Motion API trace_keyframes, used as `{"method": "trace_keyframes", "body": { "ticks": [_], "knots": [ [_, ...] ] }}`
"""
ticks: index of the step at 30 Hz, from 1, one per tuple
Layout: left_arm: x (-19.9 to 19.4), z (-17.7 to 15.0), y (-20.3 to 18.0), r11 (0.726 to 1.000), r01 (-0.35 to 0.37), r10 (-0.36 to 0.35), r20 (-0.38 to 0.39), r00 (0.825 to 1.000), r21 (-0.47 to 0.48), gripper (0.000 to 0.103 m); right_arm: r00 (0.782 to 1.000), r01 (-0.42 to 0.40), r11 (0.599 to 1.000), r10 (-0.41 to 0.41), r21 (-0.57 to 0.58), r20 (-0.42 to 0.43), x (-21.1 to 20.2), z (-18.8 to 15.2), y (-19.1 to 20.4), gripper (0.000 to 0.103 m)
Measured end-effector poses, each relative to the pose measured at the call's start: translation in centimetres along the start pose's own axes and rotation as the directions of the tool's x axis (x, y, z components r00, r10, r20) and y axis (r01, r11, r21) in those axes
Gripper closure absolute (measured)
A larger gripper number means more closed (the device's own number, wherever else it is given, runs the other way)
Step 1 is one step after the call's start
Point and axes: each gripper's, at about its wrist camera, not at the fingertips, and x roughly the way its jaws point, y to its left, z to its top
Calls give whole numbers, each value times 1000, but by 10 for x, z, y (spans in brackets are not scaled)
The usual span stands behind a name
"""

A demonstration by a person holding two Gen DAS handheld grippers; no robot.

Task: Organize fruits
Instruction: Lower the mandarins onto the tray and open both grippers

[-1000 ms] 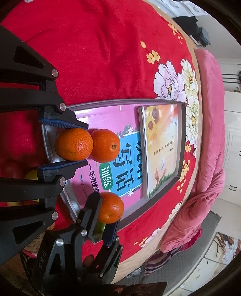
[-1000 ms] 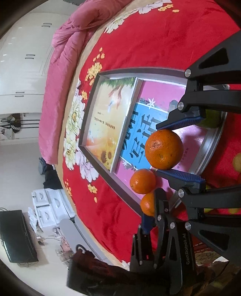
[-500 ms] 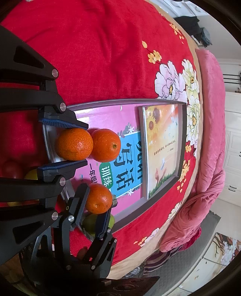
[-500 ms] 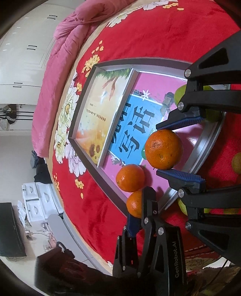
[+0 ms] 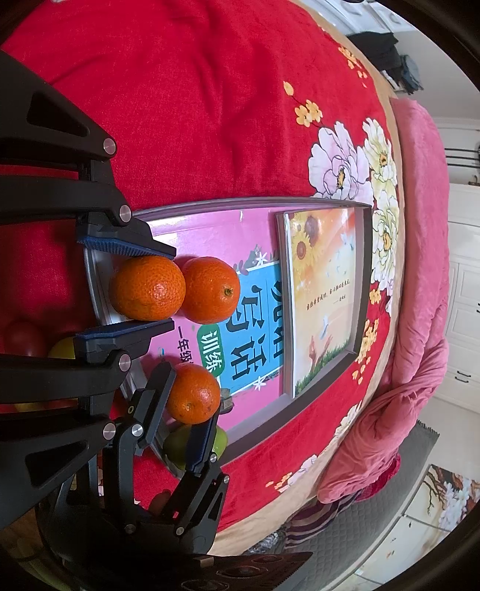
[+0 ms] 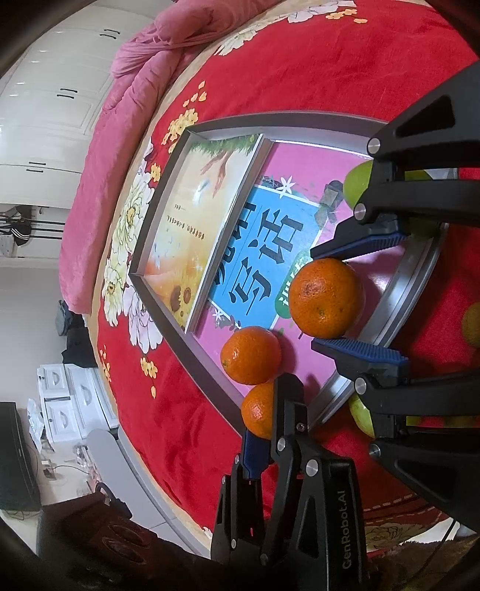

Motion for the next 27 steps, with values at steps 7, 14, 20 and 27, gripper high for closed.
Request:
{"method": "trace_keyframes", "body": {
  "ticks": [7,14,20,27],
  "knots": [
    [0,0,0,1000,0,0,0,1000,0,71,1000,1,1000,-1,1,1,0,0,0,61],
    [0,0,0,1000,0,0,1,1000,0,71,1000,2,1000,-2,20,9,-3,0,-3,60],
    [0,0,0,1000,-1,1,1,1000,0,71,1000,2,999,-3,32,23,-8,0,-6,52],
    [0,-1,0,1000,-1,1,2,1000,1,71,999,1,999,-3,37,48,-16,1,-7,50]
  ]
}}
